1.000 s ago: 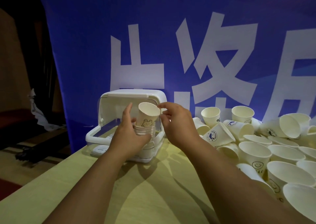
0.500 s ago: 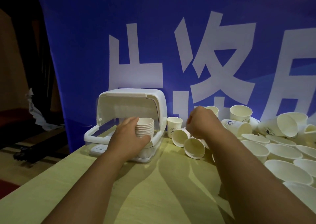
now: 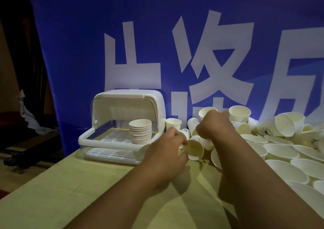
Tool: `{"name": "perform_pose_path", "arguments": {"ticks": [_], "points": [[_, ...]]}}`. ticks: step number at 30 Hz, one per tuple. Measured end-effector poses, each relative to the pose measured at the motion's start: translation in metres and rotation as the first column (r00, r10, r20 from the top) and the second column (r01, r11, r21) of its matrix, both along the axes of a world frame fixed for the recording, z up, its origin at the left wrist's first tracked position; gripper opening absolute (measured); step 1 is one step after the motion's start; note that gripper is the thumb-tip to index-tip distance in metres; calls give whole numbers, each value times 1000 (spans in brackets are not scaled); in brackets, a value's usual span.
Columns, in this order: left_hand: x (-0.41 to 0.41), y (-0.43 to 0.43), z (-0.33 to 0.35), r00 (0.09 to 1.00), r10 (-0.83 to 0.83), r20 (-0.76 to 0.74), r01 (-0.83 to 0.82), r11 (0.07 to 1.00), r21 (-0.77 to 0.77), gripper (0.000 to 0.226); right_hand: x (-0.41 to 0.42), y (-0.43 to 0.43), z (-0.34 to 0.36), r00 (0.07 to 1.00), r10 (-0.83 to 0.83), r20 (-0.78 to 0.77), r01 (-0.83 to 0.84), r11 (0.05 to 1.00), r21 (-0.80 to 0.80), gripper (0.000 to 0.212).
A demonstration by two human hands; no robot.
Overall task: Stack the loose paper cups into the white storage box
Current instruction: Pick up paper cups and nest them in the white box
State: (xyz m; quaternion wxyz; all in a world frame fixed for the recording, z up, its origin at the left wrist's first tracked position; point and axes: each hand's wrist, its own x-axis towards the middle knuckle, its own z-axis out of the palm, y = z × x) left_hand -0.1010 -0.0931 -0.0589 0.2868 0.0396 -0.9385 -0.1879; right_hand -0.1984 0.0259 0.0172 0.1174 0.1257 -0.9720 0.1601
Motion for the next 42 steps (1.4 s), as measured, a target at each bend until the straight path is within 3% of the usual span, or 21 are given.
{"name": "perform_pose_path", "arguments": {"ticks": [2,6,13,18,23,29,32,36,38,42], "points": [[-10,4,-12,989,-23,148,25,1000,-7,42,1,2,-1,999,11,41,-14,998,67,36],[-24,-2,-26,940,-58,336,44,998,47,59,-1,2,2,994,37,101,-39,999,18,37],[-35,-13,-40,932,-98,350,86,995,49,61,-1,2,8,985,47,165,-30,995,-99,31],[-32,-19,-32,987,-43,156,0,964,267,68,-2,5,7,995,19,102,9,964,-266,33],[-17,-23,-6,989,84,-125,-61,981,183,60,-2,1,5,999,9,-32,-21,928,-372,31],[8,-37,22,903,147,-403,-76,979,188,47,-1,-12,6,979,147,-139,-199,824,-531,34],[16,-58,30,824,212,-525,-102,968,231,47,4,-24,4,944,250,-213,-329,723,-608,17],[21,-86,35,764,318,-561,-121,925,359,52,14,-35,4,888,342,-306,-459,645,-611,5],[20,-94,34,782,329,-529,-129,916,379,52,17,-39,3,879,357,-316,-476,620,-623,6],[14,-104,26,840,337,-425,-192,917,349,29,21,-46,0,870,382,-312,-492,618,-613,8]]}}
